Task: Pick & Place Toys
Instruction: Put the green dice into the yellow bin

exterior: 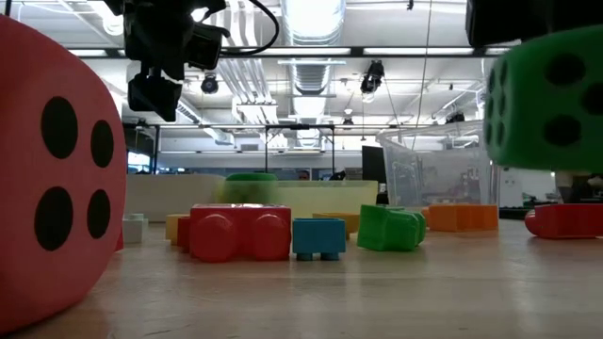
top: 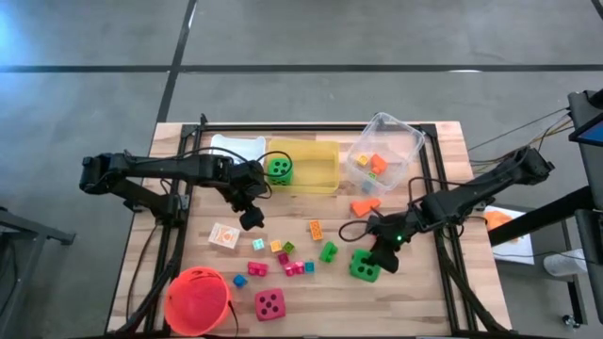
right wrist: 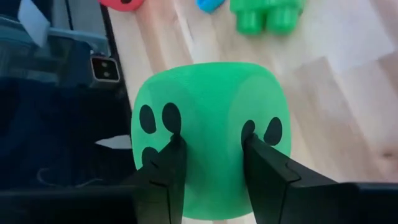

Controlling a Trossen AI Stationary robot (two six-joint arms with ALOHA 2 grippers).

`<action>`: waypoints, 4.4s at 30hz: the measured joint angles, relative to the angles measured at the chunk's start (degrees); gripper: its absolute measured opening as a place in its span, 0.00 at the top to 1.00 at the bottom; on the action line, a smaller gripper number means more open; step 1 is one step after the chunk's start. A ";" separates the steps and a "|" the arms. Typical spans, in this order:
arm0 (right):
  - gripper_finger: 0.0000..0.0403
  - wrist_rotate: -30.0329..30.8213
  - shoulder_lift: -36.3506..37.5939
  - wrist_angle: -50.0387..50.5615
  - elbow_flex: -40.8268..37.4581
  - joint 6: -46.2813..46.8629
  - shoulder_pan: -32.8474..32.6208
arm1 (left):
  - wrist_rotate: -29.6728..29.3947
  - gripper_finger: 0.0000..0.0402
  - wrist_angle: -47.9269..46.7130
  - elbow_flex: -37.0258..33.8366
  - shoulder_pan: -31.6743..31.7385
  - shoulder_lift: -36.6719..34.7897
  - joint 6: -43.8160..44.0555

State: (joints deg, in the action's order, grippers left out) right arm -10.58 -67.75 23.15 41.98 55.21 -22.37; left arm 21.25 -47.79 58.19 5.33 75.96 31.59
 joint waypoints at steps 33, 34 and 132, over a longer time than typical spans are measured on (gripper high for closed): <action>0.81 12.97 -3.91 10.94 14.32 -22.44 16.75 | -1.70 0.29 1.19 0.02 0.01 -2.80 19.42; 0.81 12.95 -4.50 11.14 14.70 -23.79 17.68 | -2.31 0.29 1.27 0.02 0.01 -3.50 20.06; 0.89 34.57 -45.09 8.27 44.47 -62.91 30.51 | -13.39 0.29 -2.80 -0.13 0.01 -18.82 21.16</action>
State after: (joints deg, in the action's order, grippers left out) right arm 23.99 -112.84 31.42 86.45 -7.70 8.14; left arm 7.86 -50.59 58.06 5.34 57.14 52.75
